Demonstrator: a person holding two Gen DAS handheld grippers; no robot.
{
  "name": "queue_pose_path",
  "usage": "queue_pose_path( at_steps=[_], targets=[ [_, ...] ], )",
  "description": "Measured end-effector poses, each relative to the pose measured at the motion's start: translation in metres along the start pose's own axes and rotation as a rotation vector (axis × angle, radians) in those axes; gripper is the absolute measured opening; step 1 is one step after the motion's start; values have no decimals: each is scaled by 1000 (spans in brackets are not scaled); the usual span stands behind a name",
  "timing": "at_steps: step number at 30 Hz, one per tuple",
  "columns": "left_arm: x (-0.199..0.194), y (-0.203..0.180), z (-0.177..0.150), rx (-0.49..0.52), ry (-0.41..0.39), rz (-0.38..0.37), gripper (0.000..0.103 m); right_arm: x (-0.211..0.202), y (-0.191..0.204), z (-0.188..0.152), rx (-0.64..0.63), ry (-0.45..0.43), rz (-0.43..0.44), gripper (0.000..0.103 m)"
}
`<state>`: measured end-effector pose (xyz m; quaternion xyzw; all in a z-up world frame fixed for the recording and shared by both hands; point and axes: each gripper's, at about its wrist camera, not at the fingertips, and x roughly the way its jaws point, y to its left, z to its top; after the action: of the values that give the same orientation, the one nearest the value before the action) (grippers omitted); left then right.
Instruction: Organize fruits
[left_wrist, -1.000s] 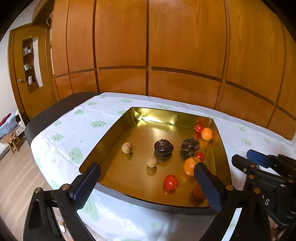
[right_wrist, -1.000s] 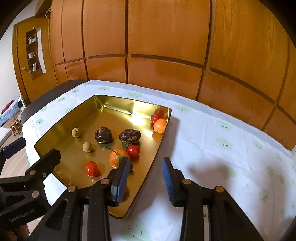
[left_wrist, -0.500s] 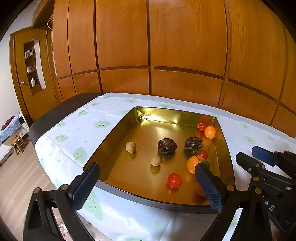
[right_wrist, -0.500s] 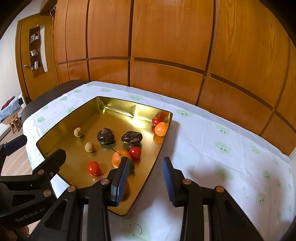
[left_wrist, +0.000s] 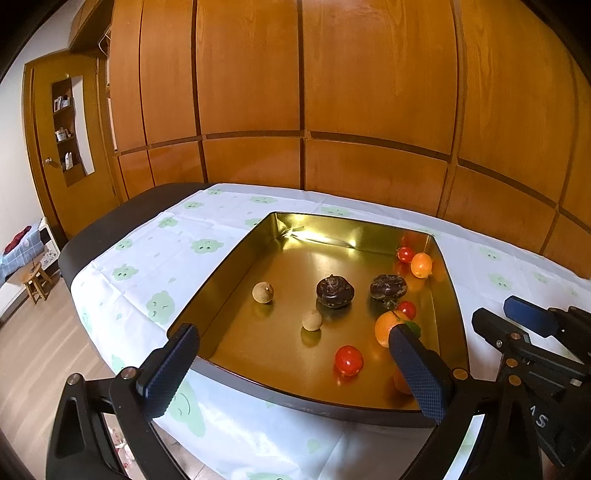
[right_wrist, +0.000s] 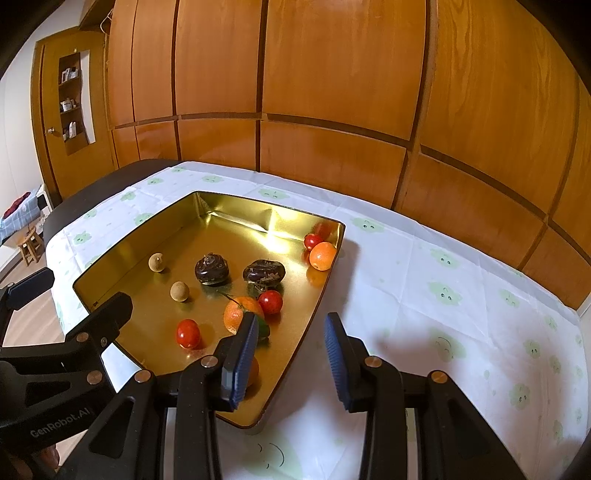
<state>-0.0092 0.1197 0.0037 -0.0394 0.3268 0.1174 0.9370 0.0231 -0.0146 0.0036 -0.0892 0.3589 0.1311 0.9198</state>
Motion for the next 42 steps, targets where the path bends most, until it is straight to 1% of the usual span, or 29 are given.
queue_pose_path(
  at_steps=[12, 27, 37, 42],
  targets=[
    [-1, 2, 0, -4, -9, 16, 103, 0, 1, -2, -5, 5, 3, 37],
    [-3, 3, 0, 0, -14, 17, 103, -2, 2, -4, -4, 3, 1, 37],
    [-4, 0, 0, 10, -8, 16, 103, 0, -4, -6, 12, 13, 2, 37],
    [-1, -2, -1, 14, 1, 3, 102, 3, -11, -8, 35, 27, 9, 37]
  ],
)
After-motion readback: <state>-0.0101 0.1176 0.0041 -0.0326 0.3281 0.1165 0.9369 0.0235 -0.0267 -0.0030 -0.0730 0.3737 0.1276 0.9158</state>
